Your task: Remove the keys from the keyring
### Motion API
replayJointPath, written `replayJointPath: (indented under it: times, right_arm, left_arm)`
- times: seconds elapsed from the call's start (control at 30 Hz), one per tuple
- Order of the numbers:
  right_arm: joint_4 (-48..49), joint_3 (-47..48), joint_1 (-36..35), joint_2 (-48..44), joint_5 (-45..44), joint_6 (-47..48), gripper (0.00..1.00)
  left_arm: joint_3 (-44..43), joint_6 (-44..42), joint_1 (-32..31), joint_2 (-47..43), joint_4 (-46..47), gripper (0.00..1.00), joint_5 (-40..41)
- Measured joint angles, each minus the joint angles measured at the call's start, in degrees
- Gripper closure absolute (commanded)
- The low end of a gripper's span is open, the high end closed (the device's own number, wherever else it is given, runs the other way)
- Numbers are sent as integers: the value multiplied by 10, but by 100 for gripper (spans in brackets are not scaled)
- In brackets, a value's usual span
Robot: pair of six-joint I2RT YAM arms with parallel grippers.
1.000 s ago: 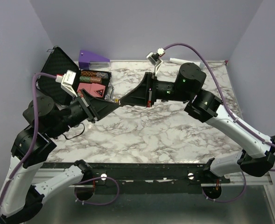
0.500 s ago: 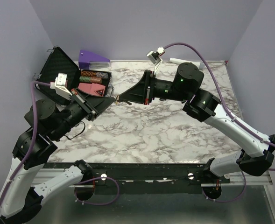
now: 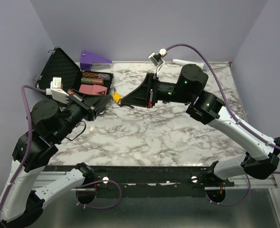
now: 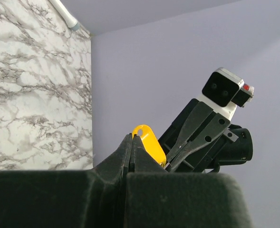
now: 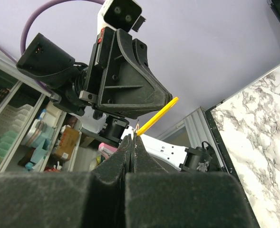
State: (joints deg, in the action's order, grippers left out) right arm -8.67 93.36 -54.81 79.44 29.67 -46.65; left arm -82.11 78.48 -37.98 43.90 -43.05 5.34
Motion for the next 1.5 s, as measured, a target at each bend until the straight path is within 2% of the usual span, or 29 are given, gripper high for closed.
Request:
replayJointPath:
  times: [0.13, 0.33, 0.5, 0.73, 0.83, 0.97, 1.17, 1.5]
  right_arm:
    - [-1, 0, 0, 0, 0, 0, 99]
    - [-11, 0, 0, -2, 8, 2, 99]
    - [-14, 1, 0, -2, 44, 2, 99]
    - [-15, 9, 0, -2, 118, -3, 99]
    - [-12, 10, 0, -2, 154, -14, 99]
    - [1, 10, 0, -2, 198, -35, 99]
    - [19, 10, 0, -1, 243, -59, 99]
    - [26, 10, 0, -1, 264, -69, 99]
  left_arm:
    - [0, -4, 0, -2, 0, 100, 0]
    - [0, -48, 0, -23, -17, 73, 5]
    - [-7, -140, 0, -41, -31, 59, 0]
    - [-101, -318, 0, -17, -54, 58, -83]
    - [-156, -389, 1, 5, -63, 58, -158]
    - [-196, -441, 1, 36, -65, 58, -270]
    - [-205, -463, 3, 94, -65, 61, -404]
    - [-204, -461, 8, 130, -61, 66, -481]
